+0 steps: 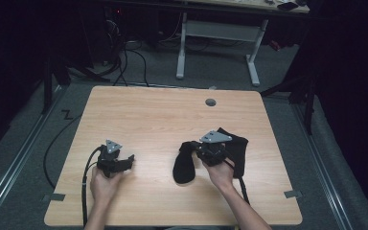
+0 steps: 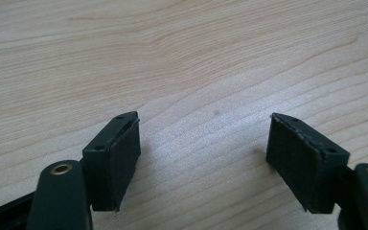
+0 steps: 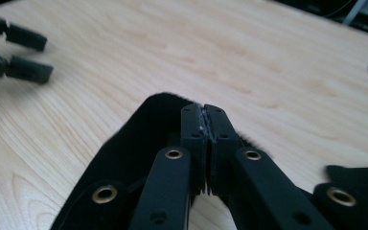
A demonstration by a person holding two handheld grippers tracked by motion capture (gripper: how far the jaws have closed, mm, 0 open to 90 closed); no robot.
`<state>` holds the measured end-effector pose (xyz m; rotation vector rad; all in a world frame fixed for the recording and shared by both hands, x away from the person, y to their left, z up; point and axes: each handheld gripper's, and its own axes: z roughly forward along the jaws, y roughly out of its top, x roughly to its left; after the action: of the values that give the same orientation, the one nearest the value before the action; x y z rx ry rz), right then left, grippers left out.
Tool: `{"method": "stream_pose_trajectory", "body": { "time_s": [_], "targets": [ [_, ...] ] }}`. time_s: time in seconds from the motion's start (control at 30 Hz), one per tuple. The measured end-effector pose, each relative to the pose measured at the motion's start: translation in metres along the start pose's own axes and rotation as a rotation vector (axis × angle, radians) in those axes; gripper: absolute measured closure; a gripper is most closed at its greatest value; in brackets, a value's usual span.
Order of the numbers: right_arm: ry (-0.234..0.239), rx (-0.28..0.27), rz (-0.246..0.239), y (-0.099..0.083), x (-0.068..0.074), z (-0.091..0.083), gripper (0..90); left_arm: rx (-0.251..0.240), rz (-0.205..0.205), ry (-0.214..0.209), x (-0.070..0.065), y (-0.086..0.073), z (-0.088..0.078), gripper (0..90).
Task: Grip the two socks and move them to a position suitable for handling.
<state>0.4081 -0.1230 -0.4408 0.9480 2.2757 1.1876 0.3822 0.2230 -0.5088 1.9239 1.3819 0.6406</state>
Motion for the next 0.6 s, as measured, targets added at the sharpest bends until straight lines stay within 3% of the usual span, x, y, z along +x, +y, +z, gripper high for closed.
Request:
{"method": "stream_pose_trajectory", "body": {
  "time_s": [0.3, 0.37, 0.4, 0.5, 0.57, 0.6],
  "targets": [
    [0.074, 0.073, -0.015, -0.017, 0.01, 0.033, 87.6, 0.0, -0.001, 0.0, 0.0, 0.0, 0.0, 27.8],
    [0.088, 0.085, -0.008, -0.024, 0.01, 0.04, 86.4, -0.001, -0.003, 0.001, 0.0, 0.0, 0.0, 28.2],
    [0.099, 0.099, -0.003, -0.029, 0.01, 0.045, 80.6, -0.003, -0.008, 0.005, 0.0, 0.0, 0.0, 30.0],
    [0.105, 0.09, -0.001, -0.032, 0.01, 0.045, 73.4, -0.009, -0.028, -0.01, -0.003, 0.003, 0.0, 37.5],
    [0.105, 0.062, 0.005, -0.034, 0.01, 0.035, 69.0, -0.014, -0.022, -0.029, -0.01, 0.008, 0.0, 37.9],
    [0.105, 0.05, 0.005, -0.035, 0.01, 0.03, 68.5, -0.024, 0.01, -0.055, -0.021, 0.019, 0.0, 38.4]
  ]
}}
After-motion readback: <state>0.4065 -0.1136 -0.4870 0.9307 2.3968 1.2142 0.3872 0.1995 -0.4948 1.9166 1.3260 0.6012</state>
